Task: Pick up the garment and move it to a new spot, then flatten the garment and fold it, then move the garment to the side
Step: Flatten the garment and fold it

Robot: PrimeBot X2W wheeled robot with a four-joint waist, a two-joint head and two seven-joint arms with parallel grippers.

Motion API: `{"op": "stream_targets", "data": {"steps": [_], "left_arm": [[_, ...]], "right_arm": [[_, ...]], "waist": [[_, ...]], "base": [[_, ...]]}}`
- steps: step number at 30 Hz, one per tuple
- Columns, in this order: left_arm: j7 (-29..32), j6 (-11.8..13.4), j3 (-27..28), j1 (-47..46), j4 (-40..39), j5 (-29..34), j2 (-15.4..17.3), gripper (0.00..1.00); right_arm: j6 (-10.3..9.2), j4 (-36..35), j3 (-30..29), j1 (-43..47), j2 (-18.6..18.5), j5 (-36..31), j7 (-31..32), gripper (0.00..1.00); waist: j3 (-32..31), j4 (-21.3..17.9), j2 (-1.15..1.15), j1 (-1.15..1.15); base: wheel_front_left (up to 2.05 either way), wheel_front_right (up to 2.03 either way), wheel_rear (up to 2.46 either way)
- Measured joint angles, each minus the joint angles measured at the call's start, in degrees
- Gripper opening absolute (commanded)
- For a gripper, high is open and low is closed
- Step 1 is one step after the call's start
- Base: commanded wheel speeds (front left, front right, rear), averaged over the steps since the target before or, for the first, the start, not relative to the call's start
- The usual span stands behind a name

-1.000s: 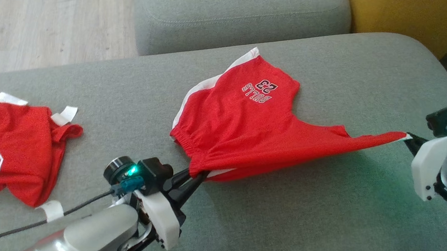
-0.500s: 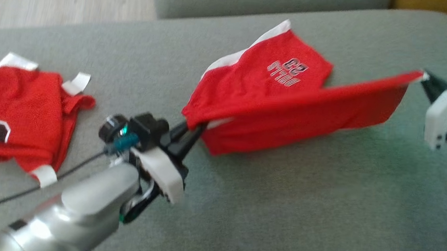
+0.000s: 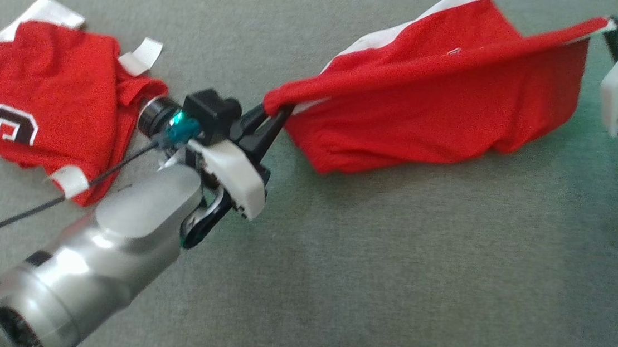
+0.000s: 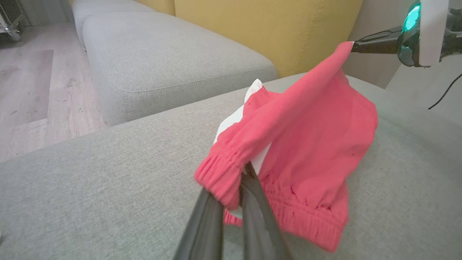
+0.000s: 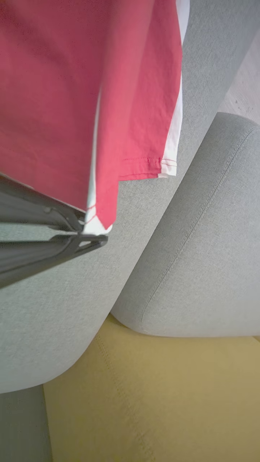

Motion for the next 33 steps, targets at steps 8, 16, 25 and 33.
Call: {"op": "stream_targets", "data": {"steps": [8, 16, 25, 33], "left_arm": [[0.42, -1.75, 0.41, -5.50, 5.81, 0.02, -4.15, 0.00], [-0.67, -3.41, 0.07, -7.65, 10.43, 0.27, -7.26, 0.00], [-1.20, -4.09, -0.10, -8.50, 15.32, 0.59, -8.84, 1.00], [-2.29, -3.81, 4.12, -7.44, 16.39, 0.00, -8.16, 1.00]], "right_arm": [[0.00, 3.93, 1.92, -7.25, 0.32, -1.31, 0.00, 0.00], [0.00, 7.95, 3.48, -9.79, 1.52, -2.13, -1.65, 0.00], [0.00, 13.33, 2.91, -11.57, 3.48, -2.44, -5.93, 1.00], [0.00, 15.71, -2.15, -9.82, 5.75, 1.04, -14.77, 1.00]], "waist": [[5.71, 3.45, 0.00, 0.00], [9.44, 5.79, 0.00, 0.00], [9.39, 5.86, 0.00, -0.01], [5.13, 4.32, 0.00, -0.01]], "base": [[0.00, 0.00, 0.00], [0.00, 0.00, 0.00], [0.00, 0.00, 0.00], [0.00, 0.00, 0.00]]}}
